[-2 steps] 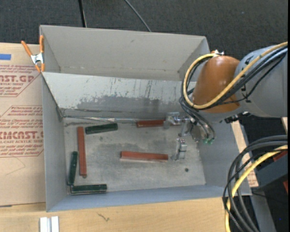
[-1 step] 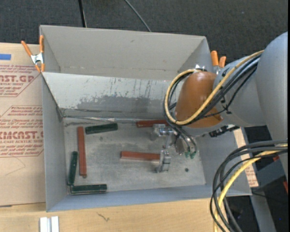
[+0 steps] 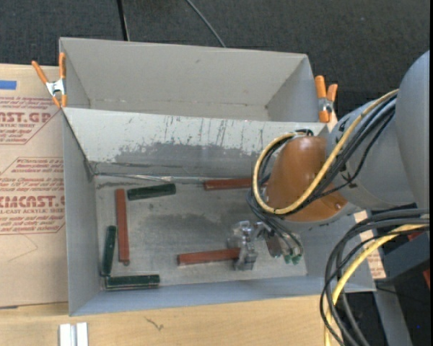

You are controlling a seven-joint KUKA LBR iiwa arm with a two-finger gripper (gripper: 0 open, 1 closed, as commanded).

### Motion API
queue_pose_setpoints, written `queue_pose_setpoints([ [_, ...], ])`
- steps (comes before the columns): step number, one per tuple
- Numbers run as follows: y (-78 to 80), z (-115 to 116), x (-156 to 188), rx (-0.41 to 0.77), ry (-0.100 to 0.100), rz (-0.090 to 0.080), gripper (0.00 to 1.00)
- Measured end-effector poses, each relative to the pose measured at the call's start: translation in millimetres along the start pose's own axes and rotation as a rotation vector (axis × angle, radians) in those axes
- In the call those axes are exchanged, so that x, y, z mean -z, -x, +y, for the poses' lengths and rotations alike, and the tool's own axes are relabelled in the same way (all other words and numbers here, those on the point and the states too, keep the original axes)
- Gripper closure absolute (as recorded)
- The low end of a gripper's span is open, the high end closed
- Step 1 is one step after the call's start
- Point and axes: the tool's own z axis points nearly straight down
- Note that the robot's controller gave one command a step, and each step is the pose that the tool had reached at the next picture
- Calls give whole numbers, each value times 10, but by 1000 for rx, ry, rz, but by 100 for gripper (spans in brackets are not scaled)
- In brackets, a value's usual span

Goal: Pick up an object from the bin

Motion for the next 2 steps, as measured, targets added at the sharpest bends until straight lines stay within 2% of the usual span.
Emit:
queue_pose_setpoints([
  [1,0,0,0,0,0,0,100],
  [2,558,-151,1341,80,0,-3,100],
])
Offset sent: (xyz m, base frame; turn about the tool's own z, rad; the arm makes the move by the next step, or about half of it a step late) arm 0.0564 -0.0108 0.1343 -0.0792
